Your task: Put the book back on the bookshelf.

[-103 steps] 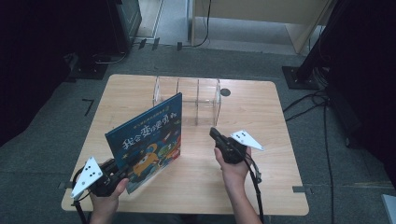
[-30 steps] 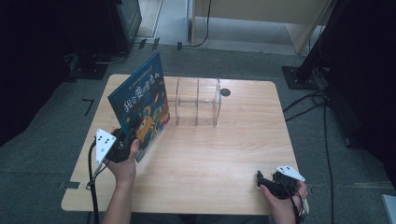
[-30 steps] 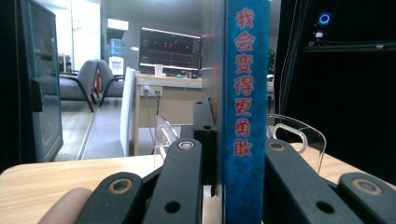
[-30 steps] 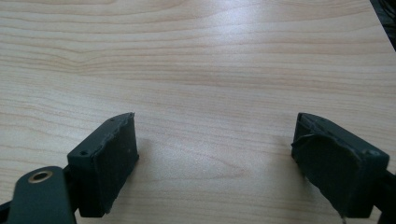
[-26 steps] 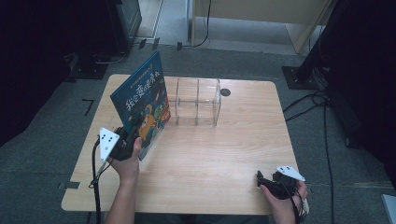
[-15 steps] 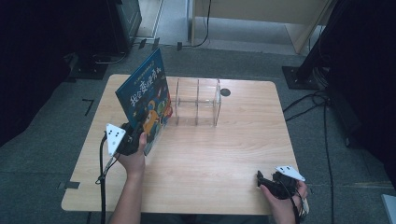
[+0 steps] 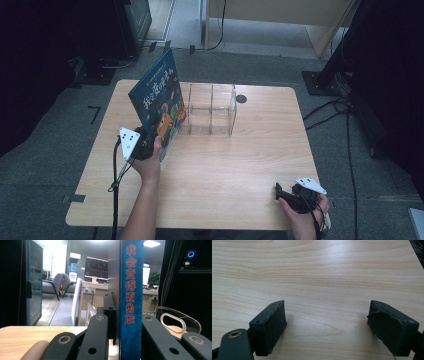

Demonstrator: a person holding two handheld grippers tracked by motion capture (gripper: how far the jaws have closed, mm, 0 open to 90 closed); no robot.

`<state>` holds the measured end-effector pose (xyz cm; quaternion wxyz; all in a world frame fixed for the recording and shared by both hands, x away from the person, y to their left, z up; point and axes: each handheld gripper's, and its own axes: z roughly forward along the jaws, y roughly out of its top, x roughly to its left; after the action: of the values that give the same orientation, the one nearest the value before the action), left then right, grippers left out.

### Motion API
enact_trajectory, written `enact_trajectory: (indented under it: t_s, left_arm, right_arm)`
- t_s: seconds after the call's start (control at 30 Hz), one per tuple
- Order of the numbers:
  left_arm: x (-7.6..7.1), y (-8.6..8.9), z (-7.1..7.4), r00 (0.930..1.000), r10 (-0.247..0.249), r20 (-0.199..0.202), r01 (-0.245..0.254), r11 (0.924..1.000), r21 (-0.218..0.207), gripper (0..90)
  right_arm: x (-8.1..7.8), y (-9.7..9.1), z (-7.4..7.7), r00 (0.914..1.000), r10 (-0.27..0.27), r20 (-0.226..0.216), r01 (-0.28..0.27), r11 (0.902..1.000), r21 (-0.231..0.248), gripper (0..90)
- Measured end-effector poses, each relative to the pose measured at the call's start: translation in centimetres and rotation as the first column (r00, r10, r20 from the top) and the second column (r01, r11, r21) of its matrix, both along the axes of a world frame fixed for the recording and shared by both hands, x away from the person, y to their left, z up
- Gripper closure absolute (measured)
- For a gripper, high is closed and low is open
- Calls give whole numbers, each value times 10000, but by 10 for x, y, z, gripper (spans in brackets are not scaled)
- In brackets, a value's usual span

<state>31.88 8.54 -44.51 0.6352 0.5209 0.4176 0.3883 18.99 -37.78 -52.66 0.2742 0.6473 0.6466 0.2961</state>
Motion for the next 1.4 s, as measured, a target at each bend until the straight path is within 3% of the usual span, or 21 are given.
enact_trajectory:
  t_s: [0.17,0.77,1.4]
  left_arm:
    - [6,-5,-5,10000,91,5,-91,9997,-212,846]
    - [23,-18,-5,9994,348,45,-347,9994,-67,846]
    - [34,-20,-10,9979,635,-132,-638,9977,-244,846]
  right_arm:
    - [0,0,0,10000,-1,4,1,10000,5,143]
    - [0,0,0,10000,-9,12,9,10000,6,146]
    - [-2,-2,0,10000,-73,37,73,10000,-7,154]
